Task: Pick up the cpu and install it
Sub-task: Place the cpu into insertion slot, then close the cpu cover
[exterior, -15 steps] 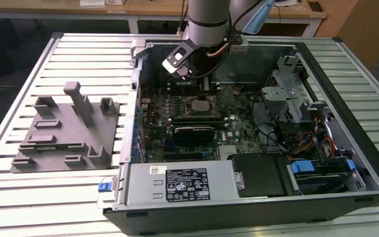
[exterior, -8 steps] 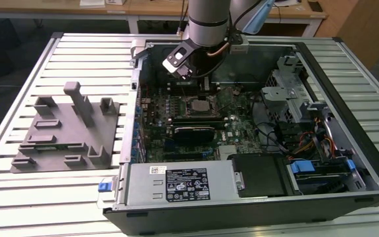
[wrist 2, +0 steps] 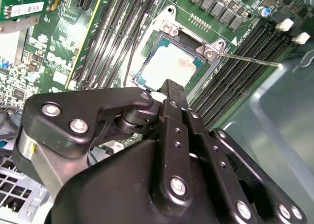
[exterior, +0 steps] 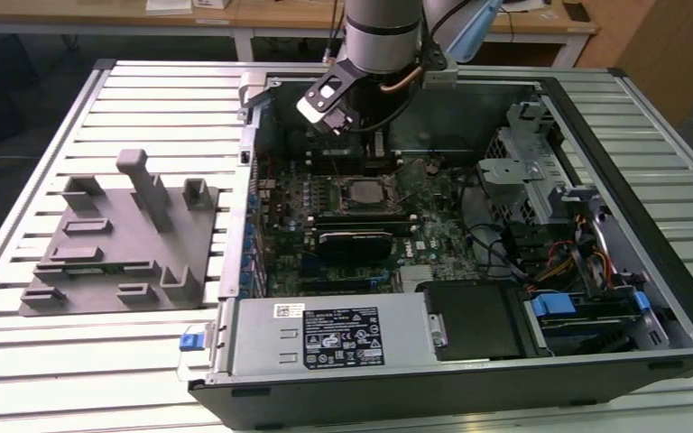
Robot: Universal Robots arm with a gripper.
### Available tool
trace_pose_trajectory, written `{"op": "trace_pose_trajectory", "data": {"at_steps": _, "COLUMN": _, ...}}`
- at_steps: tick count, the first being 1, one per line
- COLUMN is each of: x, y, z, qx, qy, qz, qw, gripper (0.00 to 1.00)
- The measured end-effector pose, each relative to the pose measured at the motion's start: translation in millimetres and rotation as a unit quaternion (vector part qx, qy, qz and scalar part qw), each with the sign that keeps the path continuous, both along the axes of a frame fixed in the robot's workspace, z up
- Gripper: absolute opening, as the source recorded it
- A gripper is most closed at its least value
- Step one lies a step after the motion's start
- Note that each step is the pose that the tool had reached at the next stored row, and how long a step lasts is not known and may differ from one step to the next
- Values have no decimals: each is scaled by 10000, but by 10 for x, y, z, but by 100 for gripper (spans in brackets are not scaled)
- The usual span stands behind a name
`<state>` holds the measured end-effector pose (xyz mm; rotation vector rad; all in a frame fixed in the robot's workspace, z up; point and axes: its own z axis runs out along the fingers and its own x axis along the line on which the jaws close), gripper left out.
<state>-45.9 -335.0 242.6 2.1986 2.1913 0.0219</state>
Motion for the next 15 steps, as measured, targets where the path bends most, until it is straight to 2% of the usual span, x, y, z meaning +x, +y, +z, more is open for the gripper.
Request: {"op": "trace_pose_trajectory", "data": {"at_steps": 15, "x": 26, "y": 0, "z": 6, "qx": 0, "qy": 0, "qz": 0, "qw": 10000, "gripper": 11}}
